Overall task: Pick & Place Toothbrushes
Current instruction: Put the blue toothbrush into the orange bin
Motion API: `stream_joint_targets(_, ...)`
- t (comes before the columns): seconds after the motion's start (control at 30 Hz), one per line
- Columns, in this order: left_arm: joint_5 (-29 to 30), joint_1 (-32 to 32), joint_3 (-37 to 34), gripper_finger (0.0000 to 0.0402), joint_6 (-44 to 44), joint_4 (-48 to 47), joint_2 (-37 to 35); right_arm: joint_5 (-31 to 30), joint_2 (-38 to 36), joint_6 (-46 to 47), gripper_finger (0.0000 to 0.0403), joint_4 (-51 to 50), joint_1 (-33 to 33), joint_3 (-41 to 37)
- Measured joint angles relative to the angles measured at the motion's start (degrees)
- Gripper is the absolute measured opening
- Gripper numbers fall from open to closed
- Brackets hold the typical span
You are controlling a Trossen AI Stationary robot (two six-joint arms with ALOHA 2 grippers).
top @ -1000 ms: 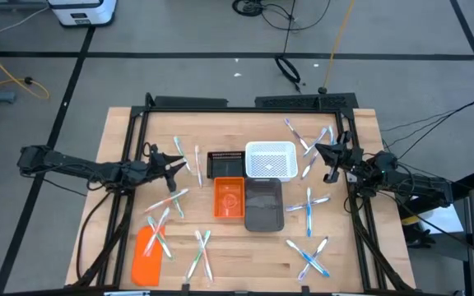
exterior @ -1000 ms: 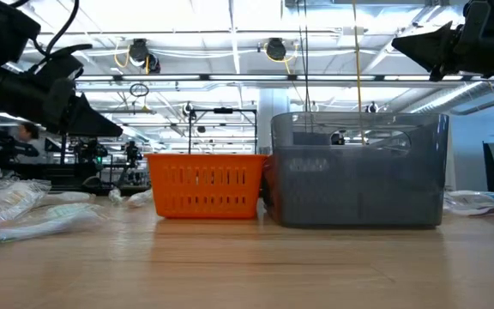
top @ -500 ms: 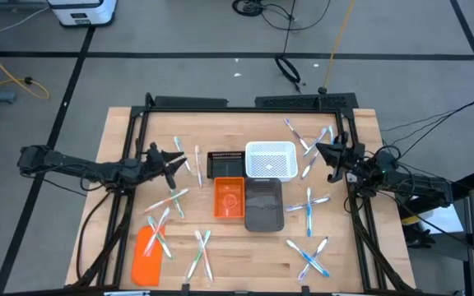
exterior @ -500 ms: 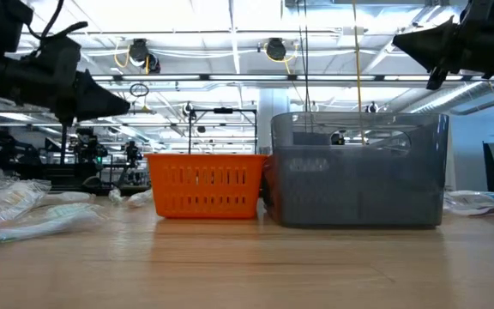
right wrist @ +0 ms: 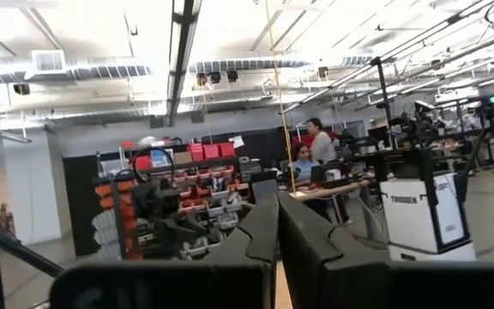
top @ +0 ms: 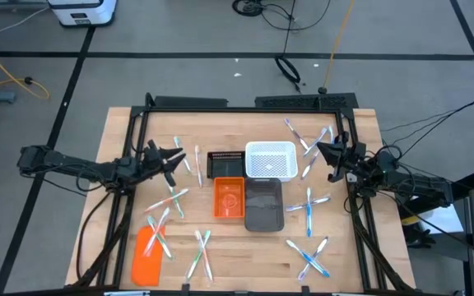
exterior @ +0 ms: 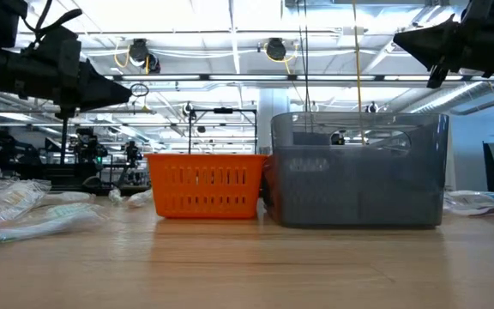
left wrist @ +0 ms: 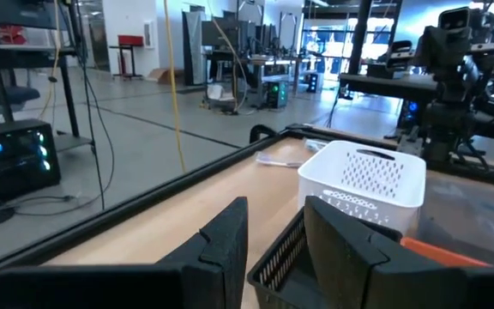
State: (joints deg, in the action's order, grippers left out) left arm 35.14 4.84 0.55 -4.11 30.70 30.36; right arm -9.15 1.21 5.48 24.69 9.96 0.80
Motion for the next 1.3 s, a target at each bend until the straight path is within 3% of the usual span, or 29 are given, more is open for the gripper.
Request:
stream_joint_targets(0.37, 2.0, 0.0, 0.0, 0.0118, 0.4, 0.0, 0.0, -1.3, 0.1, -3.0, 0.0004, 2.0, 0.0, 0.0)
stream_joint_targets(0.6, 2.1, 0.0, 0.0, 0.0118, 0.6, 0.9, 0.0, -0.3, 0.3, -9.3, 0.0004, 15.2, 0.0, 0.4)
stream_joint_targets(0.77, 2.5, 0.0, 0.0, 0.0118, 0.6, 2.5, 0.0, 1.7, 2.4, -11.5, 0.0004, 14.9, 0.0, 3.5)
stream_joint_targets(1.03, 2.5, 0.0, 0.0, 0.0118, 0.4, 3.5, 0.0, -5.7, 15.2, -11.1, 0.0017, -3.5, 1.1, 14.9)
stream_joint_targets(1.17, 2.5, 0.0, 0.0, 0.0118, 0.4, 3.5, 0.0, -4.1, 22.6, -11.5, 0.0048, -5.4, 2.4, 21.6)
stream_joint_targets(1.3, 2.5, 0.0, 0.0, 0.0118, 0.3, 3.5, 0.0, -4.6, 29.7, -10.0, 0.0090, -13.4, 4.5, 28.6)
